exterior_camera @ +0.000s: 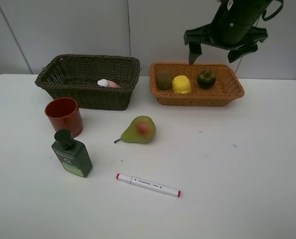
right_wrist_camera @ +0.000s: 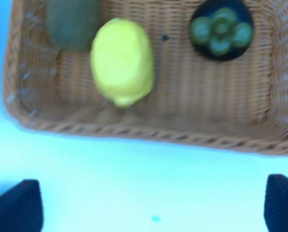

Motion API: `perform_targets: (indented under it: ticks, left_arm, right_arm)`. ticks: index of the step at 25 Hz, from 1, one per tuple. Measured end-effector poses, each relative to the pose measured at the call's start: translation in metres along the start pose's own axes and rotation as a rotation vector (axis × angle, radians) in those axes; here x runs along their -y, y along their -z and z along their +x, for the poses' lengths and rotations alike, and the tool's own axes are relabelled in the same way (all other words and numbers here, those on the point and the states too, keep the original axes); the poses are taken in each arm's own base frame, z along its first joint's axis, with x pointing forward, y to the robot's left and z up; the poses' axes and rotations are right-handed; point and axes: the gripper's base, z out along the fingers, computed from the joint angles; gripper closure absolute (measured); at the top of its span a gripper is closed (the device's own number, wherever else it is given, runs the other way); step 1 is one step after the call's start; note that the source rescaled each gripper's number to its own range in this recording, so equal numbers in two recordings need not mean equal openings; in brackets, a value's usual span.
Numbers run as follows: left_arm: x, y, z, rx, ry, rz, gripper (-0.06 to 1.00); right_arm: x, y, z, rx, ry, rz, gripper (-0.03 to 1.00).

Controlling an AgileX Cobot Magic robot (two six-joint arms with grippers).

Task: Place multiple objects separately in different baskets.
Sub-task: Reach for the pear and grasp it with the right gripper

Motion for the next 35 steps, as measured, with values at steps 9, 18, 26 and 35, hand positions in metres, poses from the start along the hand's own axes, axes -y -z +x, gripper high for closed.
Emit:
perform_targets:
  ticks: [9,18,26,35]
  left_arm:
    - [0.000,0.000,0.000,0.000,0.000,0.000,-0.06]
    - [0.000,0.000,0.000,0.000,0.000,0.000,-0.06]
    - [0.000,0.000,0.000,0.000,0.000,0.000,-0.06]
    - [0.000,0.000,0.000,0.000,0.000,0.000,-0.06]
  right_arm:
    - [-0.058,0.023,0.022,-0.056,0.164,-0.163,-0.03]
    - [-0.115,0.025,0.049,-0.092,0.360,-0.241,-0.03]
    - [-0.139,-0.004,0.064,-0.122,0.758,-0.266,-0.03]
    - [-0.151,-0.027,0.063,0.010,1.255,-0.306,-0.03]
